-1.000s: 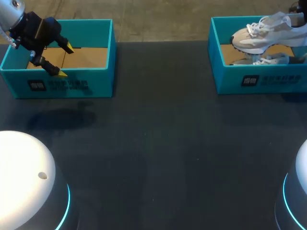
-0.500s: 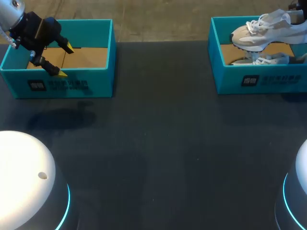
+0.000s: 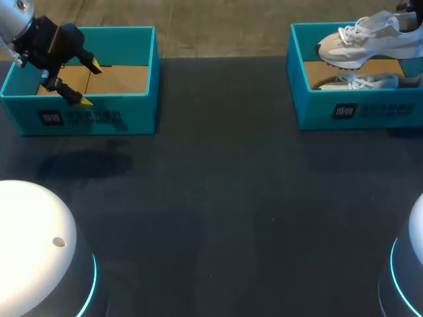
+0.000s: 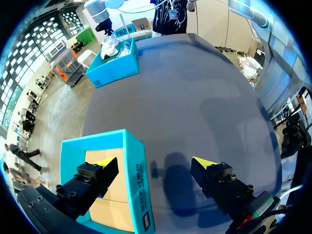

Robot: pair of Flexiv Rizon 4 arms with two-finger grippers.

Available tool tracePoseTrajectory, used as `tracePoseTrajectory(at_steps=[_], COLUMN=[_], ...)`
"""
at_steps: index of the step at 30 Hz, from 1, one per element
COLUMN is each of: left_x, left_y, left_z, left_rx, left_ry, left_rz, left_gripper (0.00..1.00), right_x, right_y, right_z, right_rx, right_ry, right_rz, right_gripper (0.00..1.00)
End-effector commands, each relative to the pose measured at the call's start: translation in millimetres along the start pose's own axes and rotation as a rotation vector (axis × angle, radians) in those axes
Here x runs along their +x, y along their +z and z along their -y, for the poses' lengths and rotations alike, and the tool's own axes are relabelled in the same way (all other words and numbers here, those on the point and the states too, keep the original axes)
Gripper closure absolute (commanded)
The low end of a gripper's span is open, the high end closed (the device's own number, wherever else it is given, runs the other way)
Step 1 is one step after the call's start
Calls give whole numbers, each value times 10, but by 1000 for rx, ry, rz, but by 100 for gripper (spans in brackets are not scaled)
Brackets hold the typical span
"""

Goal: Take the shoe out of the shoebox, open the shoe tongue, remove and reinsert the insole, then place the shoe into the shoebox

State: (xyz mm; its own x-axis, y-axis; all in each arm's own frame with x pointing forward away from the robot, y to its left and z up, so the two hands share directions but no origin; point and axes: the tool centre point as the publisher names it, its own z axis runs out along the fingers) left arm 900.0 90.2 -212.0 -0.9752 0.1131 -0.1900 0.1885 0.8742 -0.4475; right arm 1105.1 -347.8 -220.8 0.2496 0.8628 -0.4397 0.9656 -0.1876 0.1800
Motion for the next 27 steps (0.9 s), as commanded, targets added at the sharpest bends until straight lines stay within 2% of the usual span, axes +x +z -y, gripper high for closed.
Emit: tracePoseTrajectory(at_steps=[1, 16, 27], left_x=[-1, -1, -1], left_y=[-6, -6, -6], left_z=[-1, -1, -1], left_rx=[-3, -3, -3], left_ry=[0, 0, 0], left_rz=[-2, -2, -2], left_gripper=[0, 0, 0], right_x=[19, 56, 171], right_y=[29, 150, 246], right_z=[-51, -149, -215], right_rx=[5, 9, 8], right_ry=[1, 5, 23], right_rz=[-4, -18, -24], right_gripper=[100, 100, 100])
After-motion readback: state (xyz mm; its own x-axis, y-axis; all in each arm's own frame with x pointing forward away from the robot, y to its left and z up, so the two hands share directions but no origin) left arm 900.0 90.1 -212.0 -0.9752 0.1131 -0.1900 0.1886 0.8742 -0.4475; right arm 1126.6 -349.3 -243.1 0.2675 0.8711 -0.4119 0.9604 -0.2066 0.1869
